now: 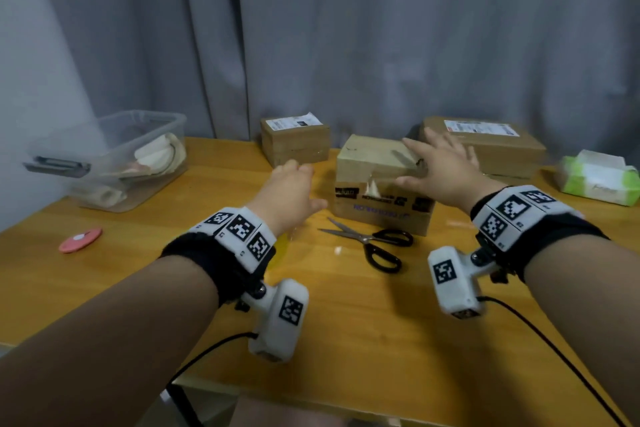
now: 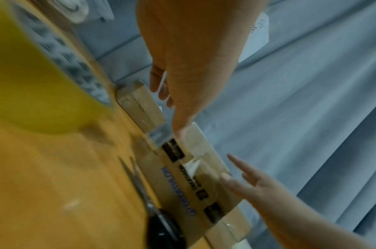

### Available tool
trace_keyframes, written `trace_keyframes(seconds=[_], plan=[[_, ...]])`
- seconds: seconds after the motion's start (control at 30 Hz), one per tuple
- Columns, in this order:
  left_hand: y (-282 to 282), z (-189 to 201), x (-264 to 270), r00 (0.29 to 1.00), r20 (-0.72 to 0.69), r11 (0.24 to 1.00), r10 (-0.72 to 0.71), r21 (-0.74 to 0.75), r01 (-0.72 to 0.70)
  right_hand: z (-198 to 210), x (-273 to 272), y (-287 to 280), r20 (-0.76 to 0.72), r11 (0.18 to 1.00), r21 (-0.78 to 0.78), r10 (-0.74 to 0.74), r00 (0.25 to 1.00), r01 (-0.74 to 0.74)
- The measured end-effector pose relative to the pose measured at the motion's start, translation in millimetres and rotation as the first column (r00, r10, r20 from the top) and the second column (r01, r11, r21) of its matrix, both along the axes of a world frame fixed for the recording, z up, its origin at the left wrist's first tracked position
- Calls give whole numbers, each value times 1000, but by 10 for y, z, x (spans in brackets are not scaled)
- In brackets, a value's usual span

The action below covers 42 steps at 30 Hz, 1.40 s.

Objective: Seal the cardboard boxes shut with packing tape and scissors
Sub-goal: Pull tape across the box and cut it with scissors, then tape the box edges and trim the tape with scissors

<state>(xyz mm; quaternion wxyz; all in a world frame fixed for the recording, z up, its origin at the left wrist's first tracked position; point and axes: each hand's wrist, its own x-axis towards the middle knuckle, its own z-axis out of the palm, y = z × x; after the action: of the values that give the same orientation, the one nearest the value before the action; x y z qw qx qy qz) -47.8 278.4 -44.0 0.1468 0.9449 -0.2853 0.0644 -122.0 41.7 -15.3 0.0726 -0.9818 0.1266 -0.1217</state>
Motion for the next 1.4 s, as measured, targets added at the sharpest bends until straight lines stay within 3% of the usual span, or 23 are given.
trace_keyframes(seconds=[0.13, 0.37, 0.5, 0.57, 0.7, 0.83, 0.9, 1.0, 1.07, 1.13, 1.17, 1.3, 1.4], plan=[[-438, 85, 145, 966, -233, 958, -114, -282, 45, 3, 65, -173, -150, 997, 83, 11, 989, 2], [-576, 4, 518, 961, -193, 968, -200, -193, 163, 30, 135, -469, -63, 911, 406, 106, 992, -71], [-516, -5, 581, 935, -220, 931, -277, -302, 204, -58, 271, -553, 16, 877, 474, 90, 996, -86], [-542, -9, 546, 942, -172, 922, -287, -316, 223, -72, 294, -581, -7, 880, 468, 98, 995, -83], [-590, 39, 576, 951, -38, 947, -306, -118, 300, -31, 269, -570, -44, 888, 455, 93, 995, -63], [-458, 138, 632, 954, 0, 952, -301, 51, 301, -14, 259, -552, -68, 896, 443, 74, 995, -37], [-414, 165, 573, 958, 29, 958, -286, 14, 286, -16, 272, -521, -46, 899, 438, 40, 998, -15], [-486, 234, 417, 981, 103, 946, -163, -267, 185, -12, 309, -455, 15, 910, 414, -4, 1000, -3], [-604, 296, 265, 984, -100, 917, -146, -386, 97, 13, 326, -417, 26, 917, 400, 2, 1000, -12], [-736, 314, 95, 898, -380, 920, -221, -386, 63, 55, 287, -390, 21, 922, 386, 3, 1000, -11], [-784, 327, 10, 869, -440, 937, -225, -342, 70, 75, 248, -378, 17, 927, 374, -1, 1000, -6], [-914, 258, -147, 783, -534, 900, -320, -430, 74, 83, 71, -363, -48, 969, 247, 3, 999, 9], [-1001, 62, -157, 754, -481, 825, -447, -547, 140, 44, -34, -358, -69, 977, 211, 30, 997, -15]])
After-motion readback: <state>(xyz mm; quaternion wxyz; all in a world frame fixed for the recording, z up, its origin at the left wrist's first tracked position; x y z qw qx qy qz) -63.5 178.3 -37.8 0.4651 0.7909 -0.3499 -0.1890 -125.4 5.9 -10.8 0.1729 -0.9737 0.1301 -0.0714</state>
